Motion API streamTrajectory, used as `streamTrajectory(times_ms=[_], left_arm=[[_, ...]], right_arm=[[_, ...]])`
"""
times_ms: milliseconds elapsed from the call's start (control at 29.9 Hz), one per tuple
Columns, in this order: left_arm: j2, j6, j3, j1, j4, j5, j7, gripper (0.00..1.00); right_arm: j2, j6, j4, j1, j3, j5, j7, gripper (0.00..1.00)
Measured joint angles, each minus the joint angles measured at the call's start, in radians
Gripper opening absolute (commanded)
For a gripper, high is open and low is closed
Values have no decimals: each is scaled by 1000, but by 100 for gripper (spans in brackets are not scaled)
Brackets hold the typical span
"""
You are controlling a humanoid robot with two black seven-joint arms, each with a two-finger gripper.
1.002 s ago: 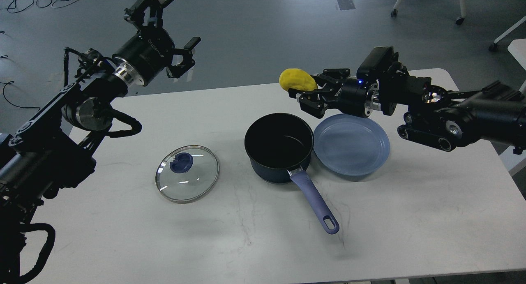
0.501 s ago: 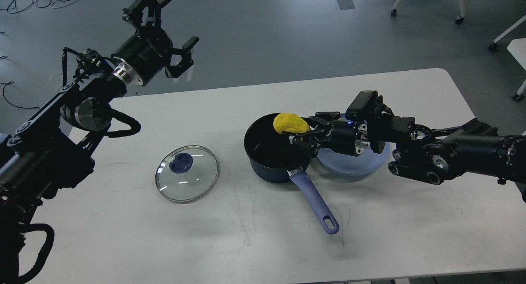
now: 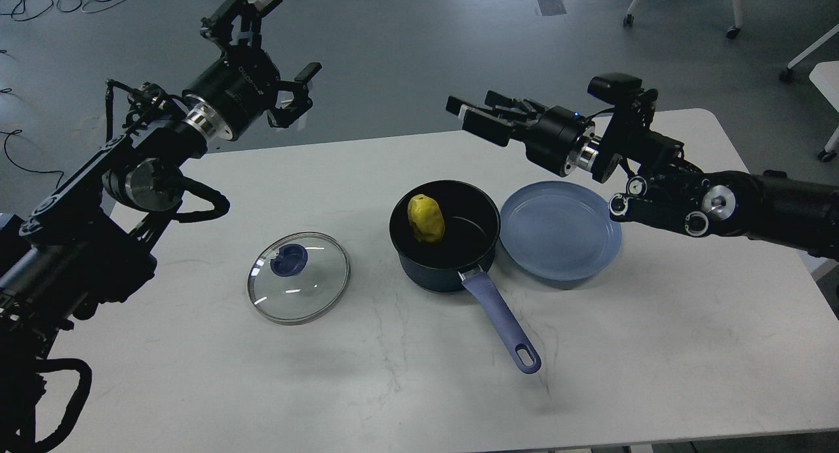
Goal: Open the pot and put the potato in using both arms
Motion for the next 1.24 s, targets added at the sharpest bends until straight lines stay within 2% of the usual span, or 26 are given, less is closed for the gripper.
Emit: streamTrajectory(times_ms=[134, 200, 267, 367, 468, 535, 802, 1236], left_arm=[[-6, -1, -9, 29, 6, -8, -16, 100], [-14, -1, -15, 48, 7, -14, -19, 100], [-30, 1, -26, 75, 7, -16, -18, 100], [-49, 1, -46, 111, 5, -18, -9, 100], [-61, 3, -57, 129, 5, -19, -4, 100], [-64, 4, -62, 137, 4, -25, -3, 100], [-59, -5, -67, 161, -2, -57, 23, 100], [-48, -9, -67, 175, -8, -61, 25, 100]], right_arm=[[-47, 212, 10, 4, 174, 351, 0, 100], [-60, 284, 7, -8, 239, 470, -7, 100], [-60, 338, -3, -38, 290, 589, -45, 100], [-54, 397, -26, -88, 340, 711, -131, 100], [-27, 418, -33, -120, 358, 744, -184, 100], [-15, 421, -34, -128, 363, 755, -197, 100], [-12, 417, -33, -142, 365, 763, -210, 100], [-5, 427, -22, -197, 408, 774, -243, 100]])
